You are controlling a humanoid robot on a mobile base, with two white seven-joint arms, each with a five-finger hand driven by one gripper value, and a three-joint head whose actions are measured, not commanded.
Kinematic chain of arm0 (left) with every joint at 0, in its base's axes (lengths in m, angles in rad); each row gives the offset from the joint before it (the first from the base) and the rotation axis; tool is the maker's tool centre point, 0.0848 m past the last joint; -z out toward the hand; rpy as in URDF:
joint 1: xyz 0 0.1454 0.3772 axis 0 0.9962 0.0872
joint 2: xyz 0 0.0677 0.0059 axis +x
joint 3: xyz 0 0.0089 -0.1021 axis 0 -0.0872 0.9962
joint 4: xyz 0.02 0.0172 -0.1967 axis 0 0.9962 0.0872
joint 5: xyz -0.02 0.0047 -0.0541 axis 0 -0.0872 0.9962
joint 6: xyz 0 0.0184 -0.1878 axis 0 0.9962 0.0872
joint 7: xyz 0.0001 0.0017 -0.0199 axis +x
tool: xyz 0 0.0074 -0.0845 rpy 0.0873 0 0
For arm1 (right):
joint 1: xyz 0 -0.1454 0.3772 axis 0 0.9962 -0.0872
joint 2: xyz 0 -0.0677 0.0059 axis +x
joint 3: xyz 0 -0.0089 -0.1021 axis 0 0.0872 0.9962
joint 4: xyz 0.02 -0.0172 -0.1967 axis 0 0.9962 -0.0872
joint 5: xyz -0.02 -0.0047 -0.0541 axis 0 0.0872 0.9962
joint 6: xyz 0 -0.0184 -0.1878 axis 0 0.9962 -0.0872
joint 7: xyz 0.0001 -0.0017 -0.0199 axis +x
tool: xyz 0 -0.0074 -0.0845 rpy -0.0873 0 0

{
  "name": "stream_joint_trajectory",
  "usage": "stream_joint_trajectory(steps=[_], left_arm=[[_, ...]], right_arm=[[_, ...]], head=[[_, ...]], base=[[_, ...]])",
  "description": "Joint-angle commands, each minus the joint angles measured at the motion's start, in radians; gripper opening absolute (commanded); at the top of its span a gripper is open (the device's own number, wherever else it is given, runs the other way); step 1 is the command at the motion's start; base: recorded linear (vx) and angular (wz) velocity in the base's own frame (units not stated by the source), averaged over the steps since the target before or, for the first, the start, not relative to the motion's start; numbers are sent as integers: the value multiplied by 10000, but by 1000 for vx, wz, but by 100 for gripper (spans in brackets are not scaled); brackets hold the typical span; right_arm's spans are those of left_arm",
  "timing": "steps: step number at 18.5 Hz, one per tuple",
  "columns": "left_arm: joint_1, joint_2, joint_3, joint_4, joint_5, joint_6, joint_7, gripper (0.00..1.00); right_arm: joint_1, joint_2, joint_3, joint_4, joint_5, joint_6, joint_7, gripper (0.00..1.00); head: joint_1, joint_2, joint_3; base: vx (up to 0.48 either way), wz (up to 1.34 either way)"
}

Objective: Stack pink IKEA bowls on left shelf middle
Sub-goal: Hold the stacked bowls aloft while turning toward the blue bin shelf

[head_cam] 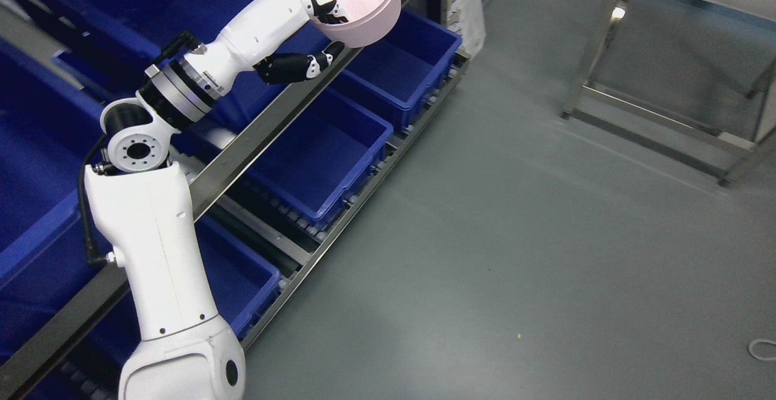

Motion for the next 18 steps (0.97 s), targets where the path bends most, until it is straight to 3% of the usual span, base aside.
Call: stream_joint_trajectory(steps=[1, 11, 17, 18], left_arm=[[-938, 175, 55, -98, -26, 405, -2, 4], [-1506, 175, 55, -98, -133, 835, -18, 4], [-1430, 368, 54, 162, -423, 1158, -18, 4], [-1400, 672, 131, 178, -729, 1233, -33, 4]], right_arm=[[-1, -175, -108, 1, 77, 8, 5, 100], [-1, -175, -108, 1, 77, 8, 5, 100], [-1, -175, -108, 1, 77, 8, 5, 100], [-1, -175, -108, 1, 77, 8, 5, 100]], head=[[0, 0, 0], [0, 0, 0], [0, 0, 0], [0, 0, 0]], base=[[-174, 791], [-93, 746], [3, 35], [2, -141]])
